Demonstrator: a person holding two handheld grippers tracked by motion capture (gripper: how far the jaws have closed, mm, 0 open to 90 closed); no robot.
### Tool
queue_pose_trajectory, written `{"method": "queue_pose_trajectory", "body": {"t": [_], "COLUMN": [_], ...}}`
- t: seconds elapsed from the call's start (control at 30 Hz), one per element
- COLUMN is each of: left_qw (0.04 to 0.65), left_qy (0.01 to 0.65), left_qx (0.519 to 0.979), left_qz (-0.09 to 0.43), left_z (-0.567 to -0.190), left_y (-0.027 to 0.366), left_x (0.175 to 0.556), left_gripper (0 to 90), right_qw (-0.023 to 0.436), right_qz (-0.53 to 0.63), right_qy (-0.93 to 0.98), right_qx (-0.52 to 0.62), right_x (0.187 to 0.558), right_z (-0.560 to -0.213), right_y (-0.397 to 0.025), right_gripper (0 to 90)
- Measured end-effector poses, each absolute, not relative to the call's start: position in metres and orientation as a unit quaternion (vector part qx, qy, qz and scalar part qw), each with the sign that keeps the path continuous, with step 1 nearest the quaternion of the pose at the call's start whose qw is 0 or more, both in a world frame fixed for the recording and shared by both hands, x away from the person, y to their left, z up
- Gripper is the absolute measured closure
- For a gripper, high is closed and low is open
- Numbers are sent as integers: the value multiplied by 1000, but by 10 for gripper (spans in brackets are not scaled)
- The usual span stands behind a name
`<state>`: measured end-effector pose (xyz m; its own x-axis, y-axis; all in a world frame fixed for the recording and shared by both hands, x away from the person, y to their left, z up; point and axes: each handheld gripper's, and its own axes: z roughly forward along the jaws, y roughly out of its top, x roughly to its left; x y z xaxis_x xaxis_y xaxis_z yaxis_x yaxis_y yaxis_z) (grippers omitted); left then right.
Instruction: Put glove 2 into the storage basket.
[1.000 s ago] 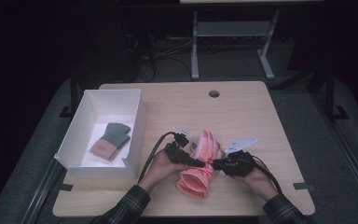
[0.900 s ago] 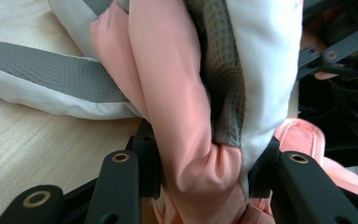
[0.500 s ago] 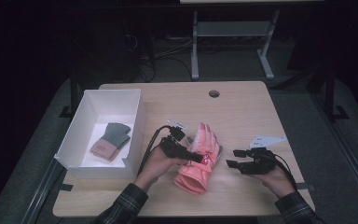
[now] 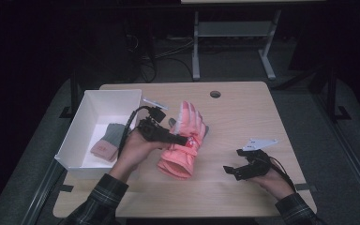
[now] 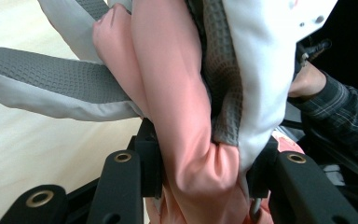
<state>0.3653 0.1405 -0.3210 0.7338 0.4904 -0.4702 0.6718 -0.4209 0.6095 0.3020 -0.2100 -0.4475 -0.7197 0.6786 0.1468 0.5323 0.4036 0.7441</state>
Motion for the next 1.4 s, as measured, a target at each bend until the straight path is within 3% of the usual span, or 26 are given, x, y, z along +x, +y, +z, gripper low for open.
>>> {"method": "queue_pose_trajectory", "body": {"t": [0.33, 0.63, 0.93, 1.4], "left_qw": [432, 439, 412, 355], "left_qy": [385, 421, 473, 498], "left_qx": [813, 793, 778, 790], "left_qz": [-64, -32, -18, -47], "left_z": [-272, -256, -285, -352], "left_y": [220, 284, 336, 330], "left_x": [371, 367, 372, 402], "left_gripper": [582, 581, 581, 576], "right_qw": [100, 104, 102, 101], "right_qz": [406, 401, 398, 398], "right_qy": [829, 830, 830, 830], "right_qx": [371, 373, 377, 377], "right_x": [299, 292, 293, 294], "right_z": [-447, -448, -449, -449], "right_y": [-215, -219, -221, -221], "right_gripper": [100, 100, 100, 101]}}
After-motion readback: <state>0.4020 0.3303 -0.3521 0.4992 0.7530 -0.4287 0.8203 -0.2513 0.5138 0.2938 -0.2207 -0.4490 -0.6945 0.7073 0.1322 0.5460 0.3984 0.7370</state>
